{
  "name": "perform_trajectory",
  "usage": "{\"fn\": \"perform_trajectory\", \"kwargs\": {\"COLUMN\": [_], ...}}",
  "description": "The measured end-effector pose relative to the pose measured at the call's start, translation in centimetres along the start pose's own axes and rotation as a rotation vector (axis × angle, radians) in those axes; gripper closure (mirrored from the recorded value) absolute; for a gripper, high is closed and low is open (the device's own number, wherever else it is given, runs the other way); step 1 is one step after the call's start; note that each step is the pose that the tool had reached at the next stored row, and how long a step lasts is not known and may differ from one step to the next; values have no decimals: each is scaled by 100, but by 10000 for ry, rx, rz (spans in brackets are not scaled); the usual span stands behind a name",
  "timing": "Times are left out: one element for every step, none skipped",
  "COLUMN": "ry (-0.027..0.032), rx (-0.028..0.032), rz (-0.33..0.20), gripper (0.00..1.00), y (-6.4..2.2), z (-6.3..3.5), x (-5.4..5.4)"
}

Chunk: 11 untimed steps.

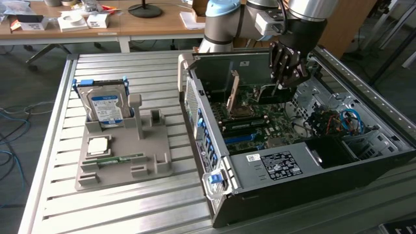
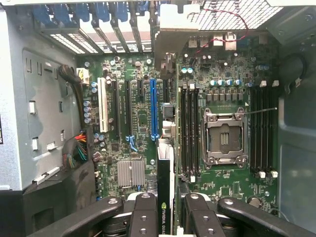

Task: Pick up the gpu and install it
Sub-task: 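Insert the gpu into the slot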

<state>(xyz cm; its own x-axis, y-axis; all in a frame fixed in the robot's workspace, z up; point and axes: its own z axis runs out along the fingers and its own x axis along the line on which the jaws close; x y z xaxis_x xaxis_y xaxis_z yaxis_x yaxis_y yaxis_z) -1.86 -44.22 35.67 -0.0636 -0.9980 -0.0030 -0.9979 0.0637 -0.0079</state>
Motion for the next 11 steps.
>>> {"fn": "perform_trajectory", "kwargs": {"ry": [0, 0, 1, 1, 0, 0, -1, 0, 0, 1, 1], "rx": [0, 0, 2, 3, 4, 4, 4, 4, 4, 3, 4], "rz": [2, 1, 2, 1, 1, 1, 1, 0, 0, 0, 0], "gripper": [74, 74, 74, 74, 74, 74, 74, 74, 74, 74, 74], "y": [6, 18, 33, 48, 60, 63, 63, 63, 64, 64, 64], "z": [0, 0, 0, 0, 0, 0, 1, 0, 6, 19, 35], "x": [0, 1, 2, 3, 4, 4, 4, 4, 5, 5, 5]}}
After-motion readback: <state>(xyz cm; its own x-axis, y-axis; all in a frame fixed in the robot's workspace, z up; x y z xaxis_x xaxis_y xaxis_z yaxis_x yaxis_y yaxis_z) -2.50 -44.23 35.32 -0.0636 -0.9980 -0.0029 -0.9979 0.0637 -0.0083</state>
